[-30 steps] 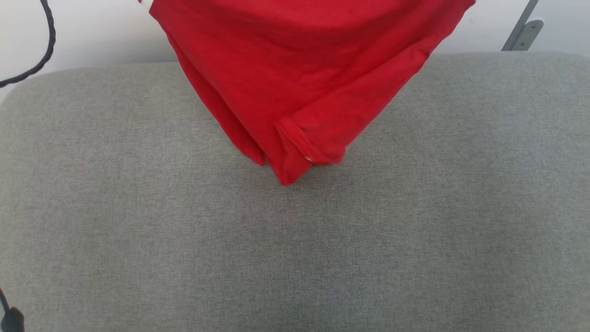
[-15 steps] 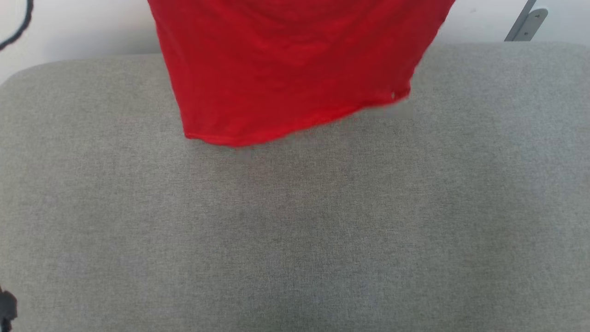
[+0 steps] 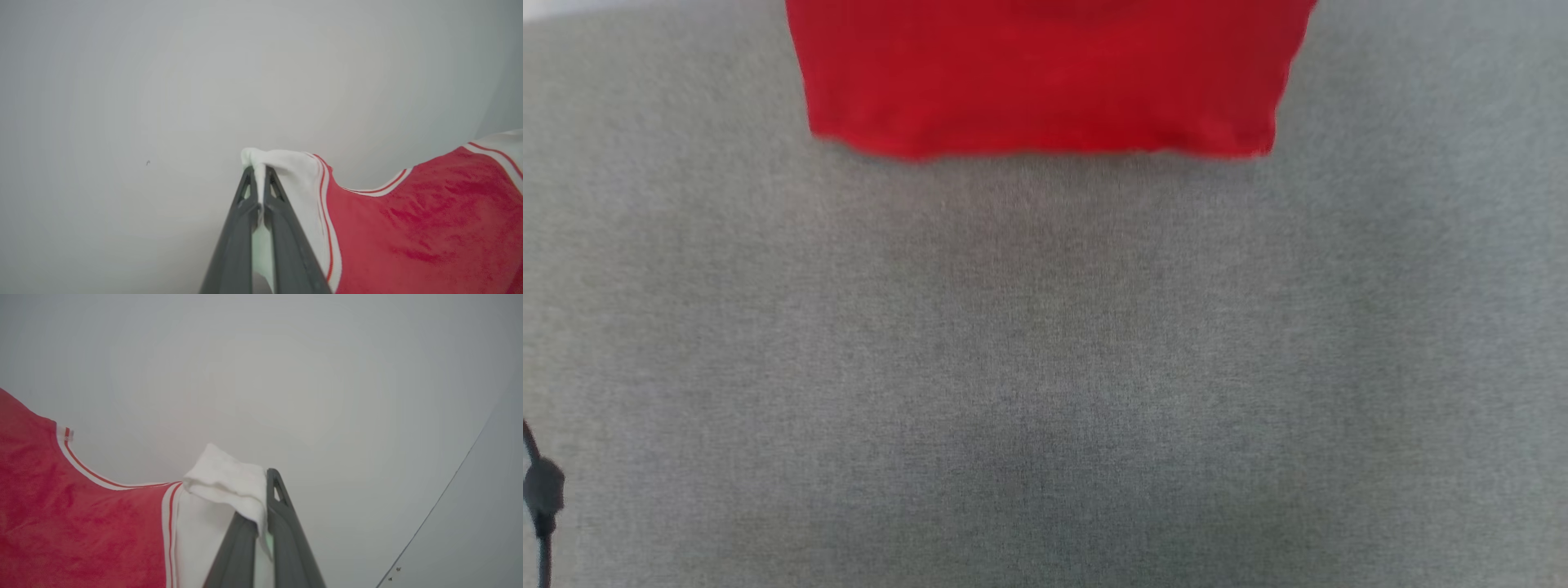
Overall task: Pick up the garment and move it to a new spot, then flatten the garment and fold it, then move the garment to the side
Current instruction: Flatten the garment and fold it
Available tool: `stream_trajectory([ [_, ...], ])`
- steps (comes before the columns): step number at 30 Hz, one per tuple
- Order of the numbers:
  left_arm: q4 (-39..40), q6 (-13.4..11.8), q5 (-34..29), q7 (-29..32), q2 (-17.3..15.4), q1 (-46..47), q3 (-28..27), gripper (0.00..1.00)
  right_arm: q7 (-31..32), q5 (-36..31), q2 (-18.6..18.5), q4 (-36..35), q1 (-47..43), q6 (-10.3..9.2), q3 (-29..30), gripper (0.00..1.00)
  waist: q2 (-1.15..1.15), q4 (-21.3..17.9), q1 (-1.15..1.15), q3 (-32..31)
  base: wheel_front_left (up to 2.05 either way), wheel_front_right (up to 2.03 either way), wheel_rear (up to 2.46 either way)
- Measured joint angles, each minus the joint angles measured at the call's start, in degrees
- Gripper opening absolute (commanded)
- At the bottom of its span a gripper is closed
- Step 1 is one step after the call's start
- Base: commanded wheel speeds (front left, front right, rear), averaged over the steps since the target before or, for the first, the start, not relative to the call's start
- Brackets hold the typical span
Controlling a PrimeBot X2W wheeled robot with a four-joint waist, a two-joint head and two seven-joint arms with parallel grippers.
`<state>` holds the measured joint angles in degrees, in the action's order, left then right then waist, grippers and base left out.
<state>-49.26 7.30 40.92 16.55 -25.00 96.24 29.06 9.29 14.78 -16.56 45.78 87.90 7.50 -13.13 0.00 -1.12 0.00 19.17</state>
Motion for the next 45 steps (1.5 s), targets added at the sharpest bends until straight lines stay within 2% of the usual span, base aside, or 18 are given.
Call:
stream_trajectory([
  [6,-1.67,0.0,-3.82,-14.8,0.56,6.25,0.21,0.0,-15.82,-9.37,1.43,5.57,6.32,0.0,0.23,0.0,0.0,0.02,0.0,4.71,0.0,0.0,0.0],
  [9,-2.59,0.01,-5.17,-21.75,1.35,8.09,0.42,0.0,-21.7,-14.93,1.55,8.04,8.85,0.0,1.68,0.0,0.0,0.25,0.0,6.6,0.0,0.0,0.0],
  [12,-3.74,0.03,-5.39,-27.58,1.97,9.21,0.9,0.0,-23.73,-21.04,1.46,8.34,10.6,0.0,3.3,0.0,0.0,0.74,0.0,8.21,0.0,0.0,0.0],
  [15,-4.39,0.12,-4.9,-29.58,2.19,8.36,3.26,0.0,-24.02,-25.13,2.31,8.94,10.55,0.0,4.0,0.0,0.0,1.48,0.0,9.47,0.0,0.0,0.0],
  [23,-7.13,0.19,-0.92,-30.88,1.47,-0.49,9.38,0.0,-24.27,-25.3,3.75,14.12,5.23,0.0,3.26,0.0,0.0,2.92,0.0,10.41,0.0,0.0,0.0],
  [27,-8.16,0.19,3.42,-25.87,1.35,-5.2,12.59,0.0,-24.27,-21.24,4.58,18.18,2.35,0.0,2.6,0.0,0.0,3.23,0.0,9.42,0.0,0.0,0.0],
  [36,-5.91,0.19,15.44,-6.09,-0.69,-16.69,18.45,0.0,-20.95,-11.44,5.84,24.8,-6.23,0.0,-2.49,0.0,0.0,3.65,0.0,5.03,0.0,0.0,0.0],
  [42,-2.05,0.19,19.86,0.7,-2.89,-23.69,20.49,0.0,-18.45,-3.58,6.48,22.95,-13.21,0.0,-7.98,0.0,0.0,3.7,0.0,2.06,0.0,0.0,0.0],
  [45,2.23,0.19,22.03,3.46,-4.76,-28.19,21.75,0.0,-16.37,1.54,5.38,18.53,-18.44,0.0,-12.6,0.0,0.0,3.61,0.0,0.2,0.0,0.0,0.0],
])
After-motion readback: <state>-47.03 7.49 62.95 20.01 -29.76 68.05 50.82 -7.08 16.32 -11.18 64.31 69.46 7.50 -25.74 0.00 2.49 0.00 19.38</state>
